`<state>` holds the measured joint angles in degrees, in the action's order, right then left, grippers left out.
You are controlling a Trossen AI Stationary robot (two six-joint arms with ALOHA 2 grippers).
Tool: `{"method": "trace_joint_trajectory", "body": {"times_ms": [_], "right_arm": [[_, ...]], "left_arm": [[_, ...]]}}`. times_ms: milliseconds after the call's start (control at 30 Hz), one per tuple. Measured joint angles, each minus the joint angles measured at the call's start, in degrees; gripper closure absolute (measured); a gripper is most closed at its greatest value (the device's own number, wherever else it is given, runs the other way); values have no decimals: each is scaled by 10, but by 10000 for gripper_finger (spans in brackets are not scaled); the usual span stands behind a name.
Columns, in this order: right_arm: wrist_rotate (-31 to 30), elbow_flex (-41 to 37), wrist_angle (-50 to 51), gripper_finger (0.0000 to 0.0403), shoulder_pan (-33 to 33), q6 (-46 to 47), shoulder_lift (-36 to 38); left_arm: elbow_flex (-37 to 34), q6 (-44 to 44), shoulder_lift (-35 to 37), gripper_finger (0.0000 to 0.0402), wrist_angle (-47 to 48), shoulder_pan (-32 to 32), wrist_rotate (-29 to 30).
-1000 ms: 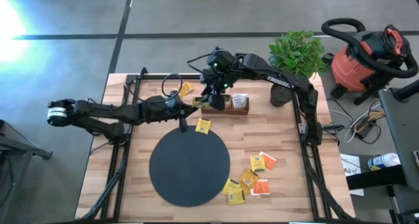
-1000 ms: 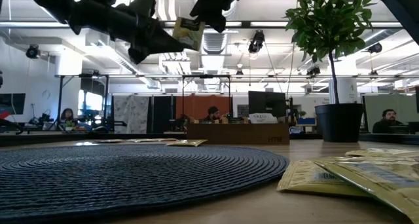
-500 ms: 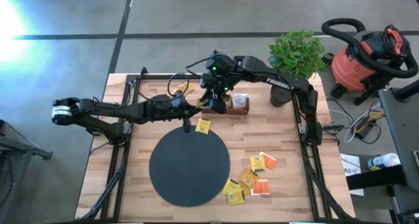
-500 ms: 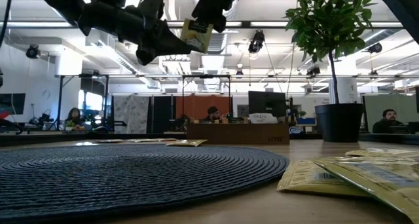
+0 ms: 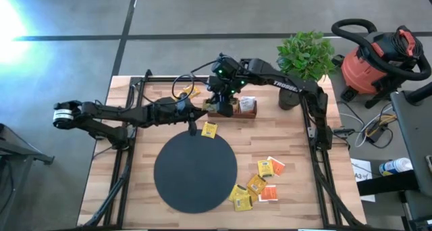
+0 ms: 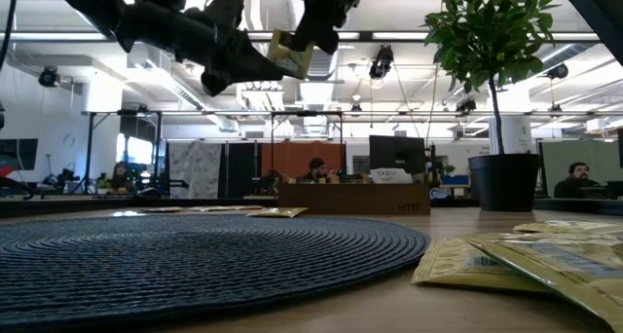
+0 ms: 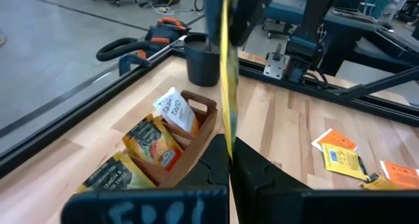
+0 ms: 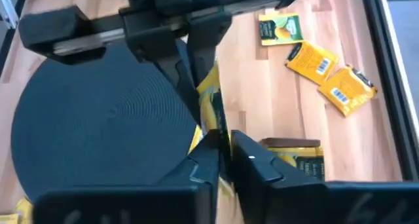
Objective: Pick & Place Tea
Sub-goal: Put the yellow tea bag into the left section of the wooden organizer
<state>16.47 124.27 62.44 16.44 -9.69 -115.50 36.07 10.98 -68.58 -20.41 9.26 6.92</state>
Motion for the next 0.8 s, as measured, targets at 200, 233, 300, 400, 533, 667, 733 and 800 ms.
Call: {"method": "trace_joint_trajectory", "body": {"times_ms": [200,233,300,400,533,667,733,800], "right_arm": [[-9,-22,-8,393,0,1,0],[-19,-25,-13,393,0,0,0],[-32,-26,-18,394,1,0,0],[-47,-25,-32,394,4,3,0],[-51,-28,-32,394,15,2,0],[-46,-67,-30,394,26,-8,1],[-46,-94,-37,394,30,-10,0],[-44,-124,-67,394,32,-15,0]], "left_arm": [[-1,13,0,356,-2,0,9],[-1,13,0,343,-3,0,11],[-1,13,0,320,-1,0,25],[-2,15,2,290,33,0,49],[-7,57,2,269,96,0,85],[-8,87,8,267,127,-3,75],[-8,89,12,266,143,-6,72],[-8,98,17,266,156,-7,72]]}}
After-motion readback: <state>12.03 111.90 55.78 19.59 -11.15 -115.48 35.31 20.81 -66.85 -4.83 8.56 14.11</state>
